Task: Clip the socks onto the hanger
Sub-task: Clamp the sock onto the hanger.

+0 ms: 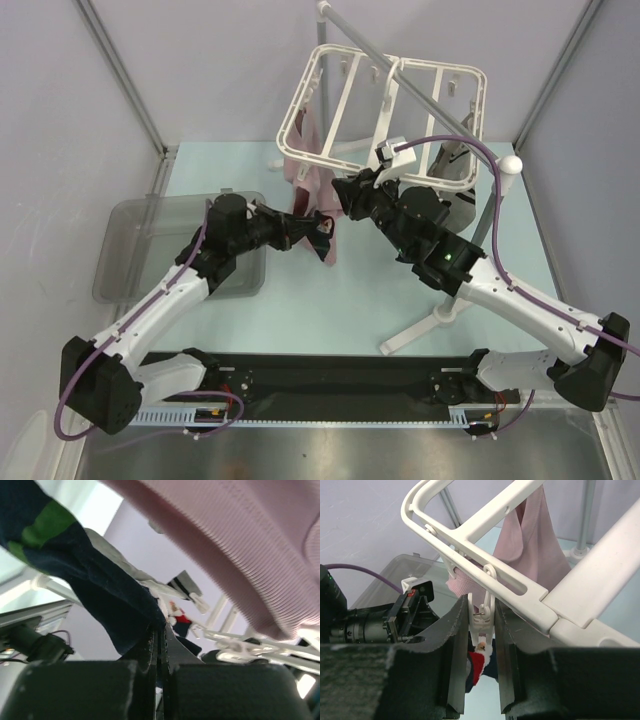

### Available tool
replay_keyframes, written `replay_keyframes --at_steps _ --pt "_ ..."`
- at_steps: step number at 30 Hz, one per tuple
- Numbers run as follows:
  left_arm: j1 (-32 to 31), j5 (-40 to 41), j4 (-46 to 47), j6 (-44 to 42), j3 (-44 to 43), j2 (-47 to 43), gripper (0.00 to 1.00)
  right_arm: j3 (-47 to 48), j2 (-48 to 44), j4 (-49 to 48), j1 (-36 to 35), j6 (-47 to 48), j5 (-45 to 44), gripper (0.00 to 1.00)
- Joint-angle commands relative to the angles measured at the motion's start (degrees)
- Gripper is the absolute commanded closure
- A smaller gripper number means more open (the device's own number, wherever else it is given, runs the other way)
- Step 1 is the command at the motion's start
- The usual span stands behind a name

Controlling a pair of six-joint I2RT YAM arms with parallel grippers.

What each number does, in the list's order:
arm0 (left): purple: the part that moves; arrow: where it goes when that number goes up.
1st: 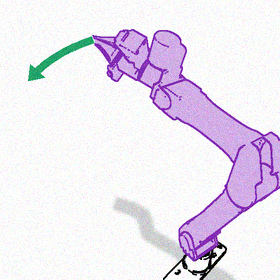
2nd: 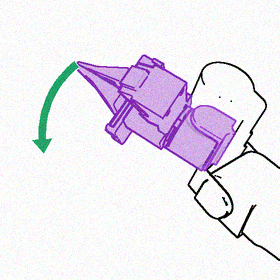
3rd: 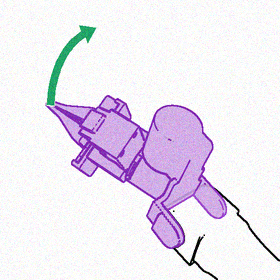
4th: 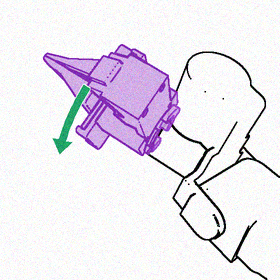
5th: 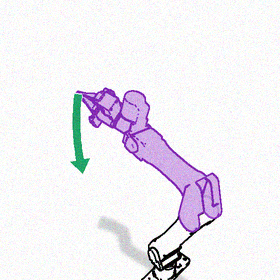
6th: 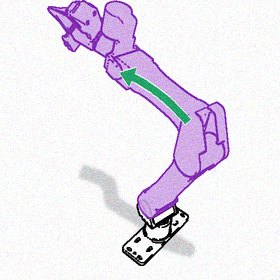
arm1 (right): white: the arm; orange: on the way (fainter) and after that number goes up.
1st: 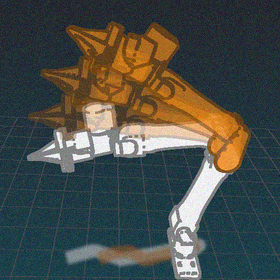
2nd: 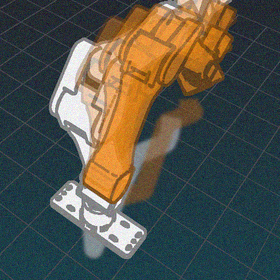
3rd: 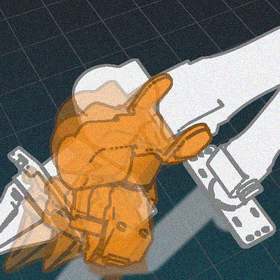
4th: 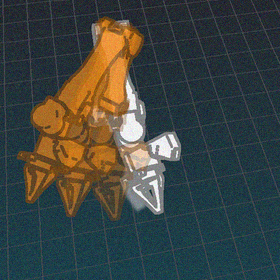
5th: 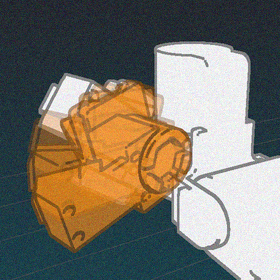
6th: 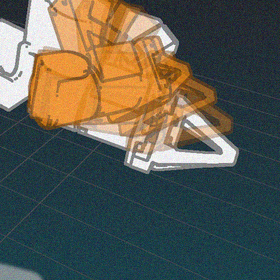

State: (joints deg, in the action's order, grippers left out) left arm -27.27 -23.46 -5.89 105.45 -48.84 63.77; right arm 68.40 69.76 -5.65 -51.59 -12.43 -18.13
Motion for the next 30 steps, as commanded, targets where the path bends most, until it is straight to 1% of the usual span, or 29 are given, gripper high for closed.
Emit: replay_keyframes --at_steps 1,8,10,17,24,25,30 --pt "-0.7 -1.9 5.4 3.7 -3.8 1.4 1.00 -0.3 -1.9 -1.4 -0.9 -2.1 2.0 1.00" --pt "-1.3 -0.7 5.3 4.5 -6.6 2.6 1.00 -0.4 -1.7 -1.3 -1.0 -2.2 2.1 1.00" --pt "-1.4 -0.9 7.4 5.0 -6.6 2.8 1.00 -0.5 -1.8 -1.3 -1.0 -2.3 2.0 1.00" --pt "-2.1 -0.5 6.3 4.4 -8.5 3.8 1.00 -0.8 -1.7 -1.6 -1.0 -2.4 2.0 1.00" --pt "-2.4 0.1 6.3 4.2 -8.0 4.2 1.00 -0.6 -1.8 -1.8 -1.1 -2.1 1.7 1.00" --pt "-2.4 0.2 4.9 4.2 -7.3 4.0 1.00 -0.4 -1.8 -1.8 -1.1 -2.0 1.7 1.00" --pt "-2.4 0.2 5.5 4.2 -6.4 4.3 1.00 -0.1 -1.6 -1.2 -1.1 -1.6 1.8 1.00"
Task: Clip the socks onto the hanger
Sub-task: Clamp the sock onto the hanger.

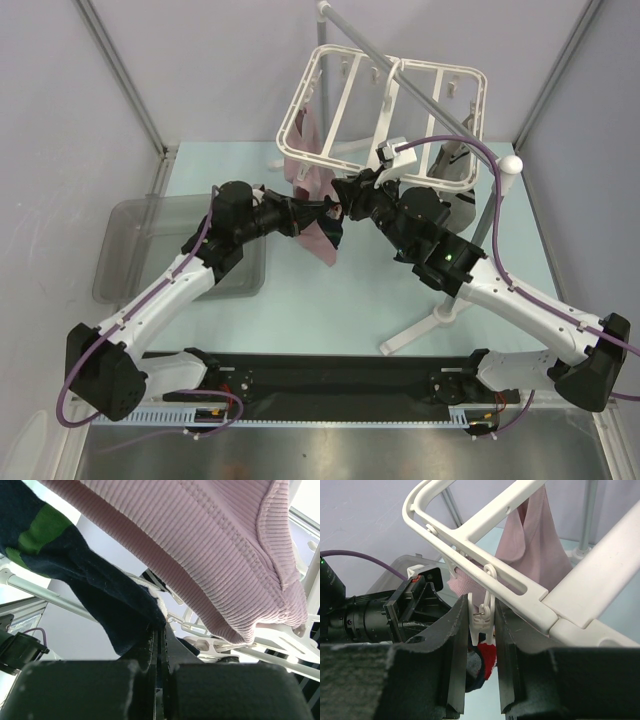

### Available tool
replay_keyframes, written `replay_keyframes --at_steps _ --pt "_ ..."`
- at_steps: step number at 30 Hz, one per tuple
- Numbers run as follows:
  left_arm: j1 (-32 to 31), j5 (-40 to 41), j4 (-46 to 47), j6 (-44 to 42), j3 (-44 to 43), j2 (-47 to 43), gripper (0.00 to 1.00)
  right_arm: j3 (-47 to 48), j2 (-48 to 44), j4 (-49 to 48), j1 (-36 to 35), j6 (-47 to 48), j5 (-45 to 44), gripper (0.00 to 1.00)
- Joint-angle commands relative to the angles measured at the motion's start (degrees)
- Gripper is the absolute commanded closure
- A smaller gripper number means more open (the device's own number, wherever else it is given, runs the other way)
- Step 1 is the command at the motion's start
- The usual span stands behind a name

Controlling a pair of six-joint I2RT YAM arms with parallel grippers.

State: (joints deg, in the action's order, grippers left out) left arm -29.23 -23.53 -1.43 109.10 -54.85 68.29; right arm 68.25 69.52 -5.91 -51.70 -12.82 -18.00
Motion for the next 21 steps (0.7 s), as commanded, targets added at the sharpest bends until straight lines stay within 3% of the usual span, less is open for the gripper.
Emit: replay_keyframes --at_steps 1,21 --pt "-0.4 0.3 0.9 0.3 -1.0 0.0 1.00 0.0 -1.6 -1.0 -0.9 -1.3 1.7 1.00" --pt "-0.4 -0.4 1.3 -0.3 -2.8 0.5 1.00 -0.7 -1.1 -1.5 -0.9 -1.8 1.7 1.00"
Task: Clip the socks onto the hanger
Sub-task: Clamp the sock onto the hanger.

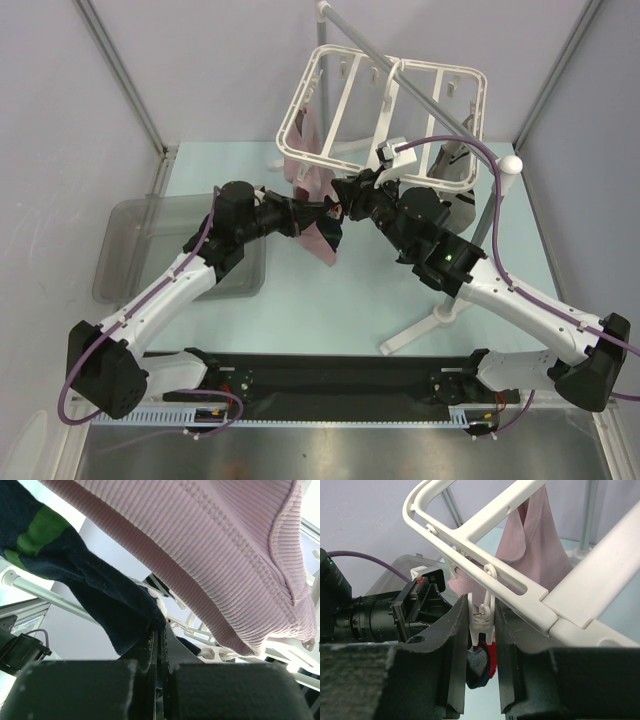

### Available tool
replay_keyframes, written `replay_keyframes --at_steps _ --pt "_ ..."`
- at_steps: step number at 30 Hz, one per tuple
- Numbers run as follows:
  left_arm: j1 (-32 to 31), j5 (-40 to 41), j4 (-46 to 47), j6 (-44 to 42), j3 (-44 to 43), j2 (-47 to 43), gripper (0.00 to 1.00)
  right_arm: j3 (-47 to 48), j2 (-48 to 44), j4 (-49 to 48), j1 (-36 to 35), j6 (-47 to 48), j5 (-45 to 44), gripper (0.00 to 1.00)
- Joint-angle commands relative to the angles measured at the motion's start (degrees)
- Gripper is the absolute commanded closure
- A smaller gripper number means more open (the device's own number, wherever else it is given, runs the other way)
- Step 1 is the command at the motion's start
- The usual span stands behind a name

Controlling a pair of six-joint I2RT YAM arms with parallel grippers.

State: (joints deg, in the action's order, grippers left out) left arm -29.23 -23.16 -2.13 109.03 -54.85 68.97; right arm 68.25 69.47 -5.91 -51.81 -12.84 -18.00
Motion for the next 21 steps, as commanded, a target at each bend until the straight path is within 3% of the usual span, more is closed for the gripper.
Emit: replay_keyframes --at_steps 1,21 --pt "-0.4 -0.7 2.0 -0.1 -2.8 -0.3 1.00 -0.7 -1.3 -1.5 -0.8 -1.7 1.7 1.00" --pt "-0.4 0.2 3.7 1.3 -6.0 -1.5 1.00 -1.5 -1.6 -2.0 -0.8 -1.3 1.8 1.00"
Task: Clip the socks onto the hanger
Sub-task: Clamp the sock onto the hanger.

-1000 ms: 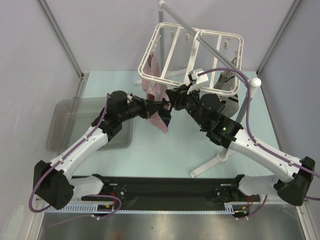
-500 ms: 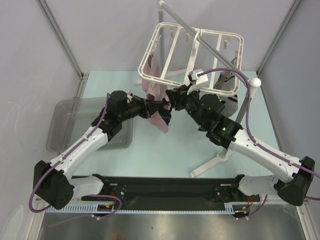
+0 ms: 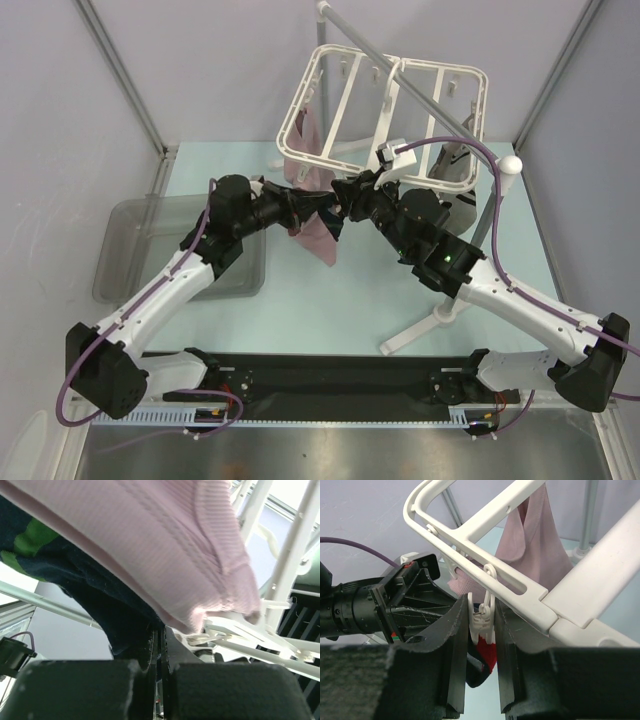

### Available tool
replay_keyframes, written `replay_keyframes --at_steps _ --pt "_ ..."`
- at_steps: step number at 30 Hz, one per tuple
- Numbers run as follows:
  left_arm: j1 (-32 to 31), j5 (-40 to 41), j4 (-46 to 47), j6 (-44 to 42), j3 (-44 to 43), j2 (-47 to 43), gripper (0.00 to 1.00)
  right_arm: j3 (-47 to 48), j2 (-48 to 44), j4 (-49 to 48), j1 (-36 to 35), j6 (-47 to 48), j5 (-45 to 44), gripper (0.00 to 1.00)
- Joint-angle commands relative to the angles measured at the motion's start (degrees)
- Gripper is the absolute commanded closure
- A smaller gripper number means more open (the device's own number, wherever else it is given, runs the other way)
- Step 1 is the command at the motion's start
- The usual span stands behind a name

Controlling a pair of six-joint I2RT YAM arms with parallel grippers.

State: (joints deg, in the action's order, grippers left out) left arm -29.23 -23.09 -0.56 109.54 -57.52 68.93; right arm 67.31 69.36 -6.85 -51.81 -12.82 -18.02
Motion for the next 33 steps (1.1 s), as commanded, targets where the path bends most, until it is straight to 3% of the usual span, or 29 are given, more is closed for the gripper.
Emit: replay_keyframes --at_steps 1,5,12,33 --pt "-0.4 0.2 2.0 0.7 -3.5 -1.4 1.00 -0.6 -1.5 -1.1 -0.9 -1.4 1.8 1.00" --pt "-0.4 0.3 -0.8 -0.5 -3.1 -1.7 1.00 -0.2 -1.6 -1.3 -0.7 -1.3 1.8 1.00" --pt "-0.4 3.2 3.1 3.2 7.0 -5.5 1.00 0.2 -1.7 -0.9 -0.7 -0.8 1.7 1.00" --pt "1.4 4.8 1.9 6.7 2.2 -4.1 1.00 -0.6 -2.5 -1.1 -0.3 -0.1 2.8 1.00"
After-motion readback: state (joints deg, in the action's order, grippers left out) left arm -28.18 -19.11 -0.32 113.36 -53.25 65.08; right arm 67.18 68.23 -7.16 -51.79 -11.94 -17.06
